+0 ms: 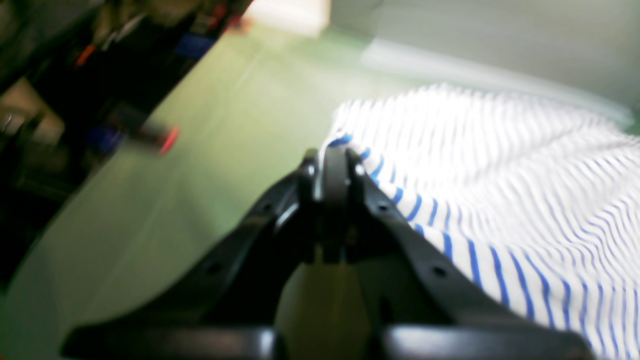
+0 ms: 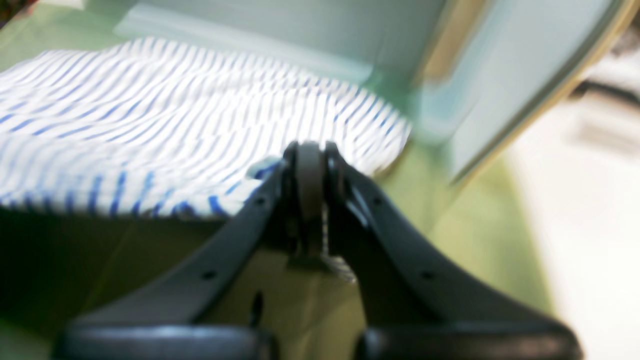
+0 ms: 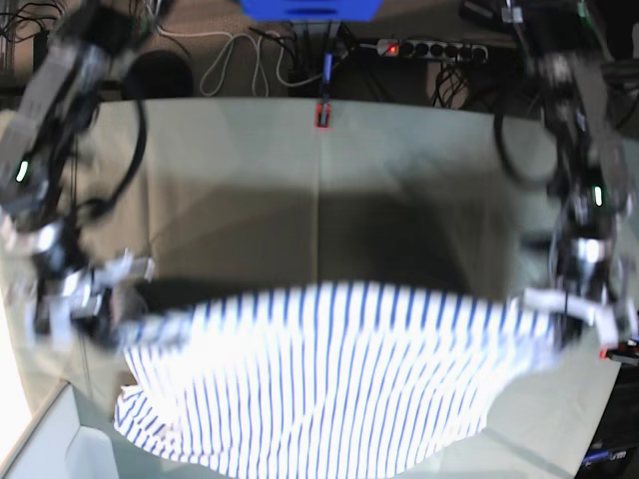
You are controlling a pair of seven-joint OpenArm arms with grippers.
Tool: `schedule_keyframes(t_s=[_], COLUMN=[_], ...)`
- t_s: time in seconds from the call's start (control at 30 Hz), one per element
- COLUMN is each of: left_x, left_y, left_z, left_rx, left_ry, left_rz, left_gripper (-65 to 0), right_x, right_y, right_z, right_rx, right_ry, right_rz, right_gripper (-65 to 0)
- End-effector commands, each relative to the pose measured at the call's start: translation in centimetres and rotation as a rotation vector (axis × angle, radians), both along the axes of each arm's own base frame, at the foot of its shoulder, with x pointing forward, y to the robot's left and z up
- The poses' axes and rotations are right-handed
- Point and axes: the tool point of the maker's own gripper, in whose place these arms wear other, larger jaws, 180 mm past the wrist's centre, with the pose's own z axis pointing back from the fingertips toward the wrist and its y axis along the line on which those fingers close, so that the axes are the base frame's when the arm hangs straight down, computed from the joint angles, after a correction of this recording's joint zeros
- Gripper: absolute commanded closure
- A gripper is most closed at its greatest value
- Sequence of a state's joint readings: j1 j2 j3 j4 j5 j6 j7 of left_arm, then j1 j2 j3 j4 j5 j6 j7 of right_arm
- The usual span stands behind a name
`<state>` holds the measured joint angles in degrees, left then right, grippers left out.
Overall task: Layout the t-shirt on the table in an organized manner, then fold the t-shirt properly
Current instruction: 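Lift and swing the shirt with both grippers, laying it flat, then pull the shirt corner with the right gripper away from the left gripper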
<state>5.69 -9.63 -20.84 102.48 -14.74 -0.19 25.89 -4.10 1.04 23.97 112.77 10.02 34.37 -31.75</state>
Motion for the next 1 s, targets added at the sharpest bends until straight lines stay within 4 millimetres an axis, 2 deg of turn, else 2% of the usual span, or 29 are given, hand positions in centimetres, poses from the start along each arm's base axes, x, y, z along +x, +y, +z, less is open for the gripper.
schedule_keyframes(t_s=[0.0,0.1,0.2,0.3,0.37,0.43,0.5,0.63,0.7,0.77,0.87,0.97], left_x=[-1.0,-5.0,-7.9,-10.5,-11.4,-12.3,-13.0,-14.3,-14.7,-15.0,-15.1,-15.2], left_y=[0.6,2.4,3.7,5.0,6.0,7.3,8.0,8.2,8.2,8.1,8.1,8.1], left_z=[0.3,-3.1,-4.9,-7.0,-7.7,-8.5,-10.1,-13.9,-15.2,-15.9,-16.0,-16.1], left_rx=[0.02,0.018,0.013,-0.003,-0.006,-0.007,-0.02,-0.062,-0.081,-0.093,-0.093,-0.094], left_ry=[-0.022,0.057,0.099,0.157,0.179,0.201,0.242,0.335,0.362,0.379,0.382,0.385], left_rz=[0.014,0.079,0.14,0.203,0.237,0.275,0.298,0.32,0.329,0.334,0.337,0.337], left_gripper=[-0.1,-0.1,-0.1,-0.1,-0.1,-0.1,-0.1,-0.1,-0.1,-0.1,-0.1,-0.1], right_x=[-1.1,-5.2,-8.9,-12.1,-13.5,-14.7,-15.4,-16.6,-16.6,-16.6,-17.1,-17.7], right_y=[0.6,1.7,3.6,5.6,6.7,7.3,7.9,7.6,7.2,7.1,6.9,6.6], right_z=[0.3,-3.1,-5.7,-7.1,-7.6,-8.3,-9.5,-12.7,-13.4,-13.8,-14.6,-15.6], right_rx=[0.042,0.138,0.213,0.292,0.32,0.341,0.362,0.385,0.387,0.402,0.404,0.392], right_ry=[-0.034,0.04,0.125,0.179,0.201,0.226,0.264,0.351,0.358,0.347,0.374,0.417], right_rz=[0.018,0.029,0.064,0.099,0.114,0.122,0.13,0.109,0.102,0.092,0.083,0.087], right_gripper=[0.0,0.0,0.0,0.0,0.0,0.0,0.0,0.0,0.0,0.0,0.0,-8.8])
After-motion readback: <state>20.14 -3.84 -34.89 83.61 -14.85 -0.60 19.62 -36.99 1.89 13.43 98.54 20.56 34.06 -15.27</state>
